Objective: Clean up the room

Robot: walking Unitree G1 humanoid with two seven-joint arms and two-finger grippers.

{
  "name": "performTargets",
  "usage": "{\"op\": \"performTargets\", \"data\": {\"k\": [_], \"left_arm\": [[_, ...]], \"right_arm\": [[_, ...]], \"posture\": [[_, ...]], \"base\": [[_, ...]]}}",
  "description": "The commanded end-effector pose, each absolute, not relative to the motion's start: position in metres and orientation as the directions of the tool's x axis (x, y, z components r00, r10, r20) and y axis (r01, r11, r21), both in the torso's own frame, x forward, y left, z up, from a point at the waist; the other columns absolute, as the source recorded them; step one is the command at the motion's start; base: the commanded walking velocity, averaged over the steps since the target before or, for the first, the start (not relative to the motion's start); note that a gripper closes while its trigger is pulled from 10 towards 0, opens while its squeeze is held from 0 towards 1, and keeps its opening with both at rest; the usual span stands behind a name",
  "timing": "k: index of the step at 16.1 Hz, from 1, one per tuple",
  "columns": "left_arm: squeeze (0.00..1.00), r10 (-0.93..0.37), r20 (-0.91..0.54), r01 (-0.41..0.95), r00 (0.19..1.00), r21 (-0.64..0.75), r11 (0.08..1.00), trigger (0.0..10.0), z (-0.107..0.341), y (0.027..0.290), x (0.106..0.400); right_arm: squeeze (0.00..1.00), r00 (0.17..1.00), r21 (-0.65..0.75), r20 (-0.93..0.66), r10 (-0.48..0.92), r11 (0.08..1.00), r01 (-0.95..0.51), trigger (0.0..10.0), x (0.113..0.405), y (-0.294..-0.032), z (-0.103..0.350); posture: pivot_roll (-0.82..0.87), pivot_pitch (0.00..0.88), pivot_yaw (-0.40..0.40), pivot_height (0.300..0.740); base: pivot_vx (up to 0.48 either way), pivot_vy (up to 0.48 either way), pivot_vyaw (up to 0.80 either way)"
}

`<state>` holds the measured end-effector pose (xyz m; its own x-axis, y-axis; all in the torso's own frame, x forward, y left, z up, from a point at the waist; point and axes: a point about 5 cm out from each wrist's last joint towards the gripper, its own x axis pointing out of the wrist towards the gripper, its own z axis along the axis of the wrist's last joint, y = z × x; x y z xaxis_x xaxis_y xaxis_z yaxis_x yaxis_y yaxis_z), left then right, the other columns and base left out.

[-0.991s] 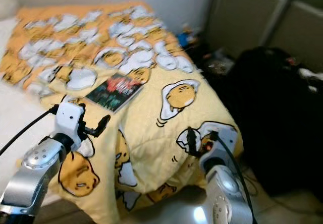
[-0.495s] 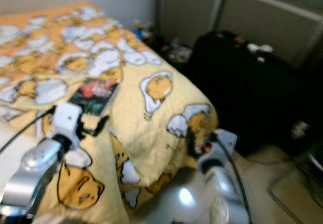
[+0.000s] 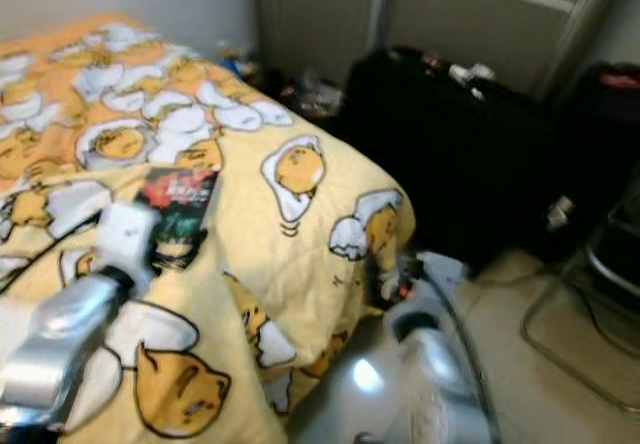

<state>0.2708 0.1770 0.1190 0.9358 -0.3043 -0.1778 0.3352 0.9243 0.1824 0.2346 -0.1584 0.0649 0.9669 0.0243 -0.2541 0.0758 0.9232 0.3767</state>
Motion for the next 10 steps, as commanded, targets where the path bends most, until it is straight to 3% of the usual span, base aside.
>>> {"op": "performTargets", "data": {"k": [1, 10], "left_arm": [[0.62, -0.277, -0.195, 0.314, 0.941, 0.195, 0.929, 10.0, 0.1164, 0.1865, 0.2686], [0.61, -0.279, -0.179, 0.309, 0.943, 0.171, 0.935, 10.0, 0.113, 0.1797, 0.268]], "right_arm": [[0.0, 0.969, 0.388, -0.241, 0.045, 0.92, 0.054, 10.0, 0.2352, -0.1506, 0.0672], [0.0, 0.967, 0.375, -0.249, 0.053, 0.926, 0.046, 10.0, 0.2397, -0.1531, 0.0666]], "posture": [[-0.04, 0.0, 0.028, 0.74], [-0.04, 0.0, 0.017, 0.74]], "base": [[0.0, 0.382, 0.0], [0.0, 0.0, 0.0]]}}
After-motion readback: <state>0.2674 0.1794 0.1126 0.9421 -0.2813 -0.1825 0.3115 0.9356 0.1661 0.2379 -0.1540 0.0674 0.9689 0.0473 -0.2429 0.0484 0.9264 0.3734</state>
